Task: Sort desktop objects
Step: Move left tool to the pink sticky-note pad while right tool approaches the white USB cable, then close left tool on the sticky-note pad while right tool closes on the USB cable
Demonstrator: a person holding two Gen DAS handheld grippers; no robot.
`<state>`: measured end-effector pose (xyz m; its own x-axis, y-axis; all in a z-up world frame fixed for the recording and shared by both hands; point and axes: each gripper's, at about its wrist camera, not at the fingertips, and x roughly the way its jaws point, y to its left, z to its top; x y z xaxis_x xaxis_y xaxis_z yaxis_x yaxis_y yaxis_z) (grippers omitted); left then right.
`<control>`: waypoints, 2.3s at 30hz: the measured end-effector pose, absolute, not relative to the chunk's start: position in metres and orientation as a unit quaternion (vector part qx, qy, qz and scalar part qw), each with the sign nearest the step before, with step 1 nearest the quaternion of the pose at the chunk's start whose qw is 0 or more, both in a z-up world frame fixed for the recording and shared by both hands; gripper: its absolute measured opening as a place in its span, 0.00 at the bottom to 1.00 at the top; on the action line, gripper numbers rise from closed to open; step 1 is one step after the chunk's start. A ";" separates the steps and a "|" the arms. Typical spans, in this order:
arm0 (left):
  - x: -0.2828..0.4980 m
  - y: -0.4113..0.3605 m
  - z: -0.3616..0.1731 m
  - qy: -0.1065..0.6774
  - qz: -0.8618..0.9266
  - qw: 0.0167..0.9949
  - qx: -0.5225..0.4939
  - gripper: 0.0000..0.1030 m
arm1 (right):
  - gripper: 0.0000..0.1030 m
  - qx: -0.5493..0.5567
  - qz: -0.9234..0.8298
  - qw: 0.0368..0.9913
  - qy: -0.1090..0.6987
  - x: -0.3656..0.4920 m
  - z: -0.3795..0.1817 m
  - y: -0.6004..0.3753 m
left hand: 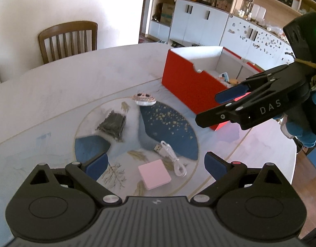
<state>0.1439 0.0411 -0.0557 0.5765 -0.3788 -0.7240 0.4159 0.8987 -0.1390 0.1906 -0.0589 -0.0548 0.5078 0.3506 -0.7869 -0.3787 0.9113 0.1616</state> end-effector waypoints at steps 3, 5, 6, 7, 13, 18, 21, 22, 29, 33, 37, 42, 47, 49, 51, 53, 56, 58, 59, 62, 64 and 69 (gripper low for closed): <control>0.148 0.041 -0.067 0.410 -0.220 0.885 0.028 0.97 | 0.79 -0.018 0.209 0.862 0.461 0.194 -0.065 -0.051; 0.151 0.041 -0.076 0.418 -0.216 0.882 0.026 0.97 | 0.79 -0.022 0.209 0.859 0.468 0.196 -0.072 -0.047; 0.152 0.040 -0.081 0.424 -0.213 0.880 0.024 0.97 | 0.79 -0.024 0.209 0.856 0.472 0.197 -0.076 -0.045; 0.154 0.040 -0.085 0.428 -0.212 0.878 0.022 0.97 | 0.79 -0.025 0.210 0.854 0.476 0.199 -0.080 -0.043; 0.158 0.035 -0.108 0.442 -0.190 0.876 0.025 0.97 | 0.79 -0.035 0.208 0.841 0.498 0.202 -0.104 -0.033; 0.158 0.032 -0.119 0.441 -0.166 0.882 0.029 0.97 | 0.77 -0.047 0.199 0.838 0.506 0.203 -0.119 -0.027; 0.157 0.029 -0.123 0.442 -0.162 0.882 0.033 0.97 | 0.77 -0.053 0.196 0.838 0.507 0.204 -0.125 -0.023; 0.157 0.027 -0.125 0.441 -0.161 0.882 0.036 0.96 | 0.77 -0.054 0.196 0.837 0.508 0.204 -0.126 -0.023; 0.158 0.024 -0.130 0.443 -0.144 0.884 0.042 0.89 | 0.73 -0.053 0.188 0.838 0.510 0.205 -0.134 -0.020; 0.158 0.022 -0.130 0.442 -0.144 0.884 0.043 0.86 | 0.63 -0.054 0.189 0.836 0.512 0.204 -0.135 -0.019; 0.159 0.018 -0.130 0.442 -0.147 0.883 0.047 0.80 | 0.59 -0.059 0.188 0.831 0.520 0.204 -0.139 -0.019; 0.159 0.013 -0.129 0.442 -0.151 0.883 0.047 0.72 | 0.53 -0.068 0.182 0.833 0.518 0.205 -0.141 -0.014; 0.160 0.013 -0.128 0.449 -0.158 0.879 0.030 0.58 | 0.40 -0.087 0.176 0.835 0.514 0.205 -0.141 -0.010; 0.161 0.014 -0.128 0.453 -0.162 0.876 0.021 0.54 | 0.35 -0.103 0.175 0.837 0.509 0.204 -0.141 -0.007; 0.161 0.014 -0.128 0.455 -0.165 0.875 0.018 0.50 | 0.30 -0.101 0.179 0.837 0.508 0.204 -0.140 -0.007; 0.161 0.014 -0.127 0.456 -0.166 0.874 0.015 0.48 | 0.14 -0.101 0.182 0.837 0.507 0.204 -0.140 -0.006; 0.161 0.013 -0.126 0.457 -0.169 0.873 0.012 0.42 | 0.13 -0.100 0.183 0.836 0.508 0.204 -0.139 -0.008; 0.161 0.012 -0.126 0.458 -0.169 0.873 0.013 0.42 | 0.13 -0.097 0.183 0.835 0.510 0.204 -0.139 -0.010; 0.161 0.013 -0.126 0.459 -0.169 0.872 0.011 0.42 | 0.12 -0.095 0.183 0.835 0.510 0.203 -0.138 -0.011; 0.162 0.013 -0.126 0.460 -0.169 0.872 0.009 0.42 | 0.12 -0.091 0.180 0.834 0.513 0.201 -0.138 -0.017; 0.162 0.011 -0.126 0.459 -0.166 0.873 0.012 0.41 | 0.12 -0.089 0.179 0.834 0.515 0.199 -0.137 -0.019; 0.160 0.010 -0.125 0.459 -0.159 0.874 0.014 0.41 | 0.09 -0.081 0.179 0.835 0.514 0.191 -0.132 -0.027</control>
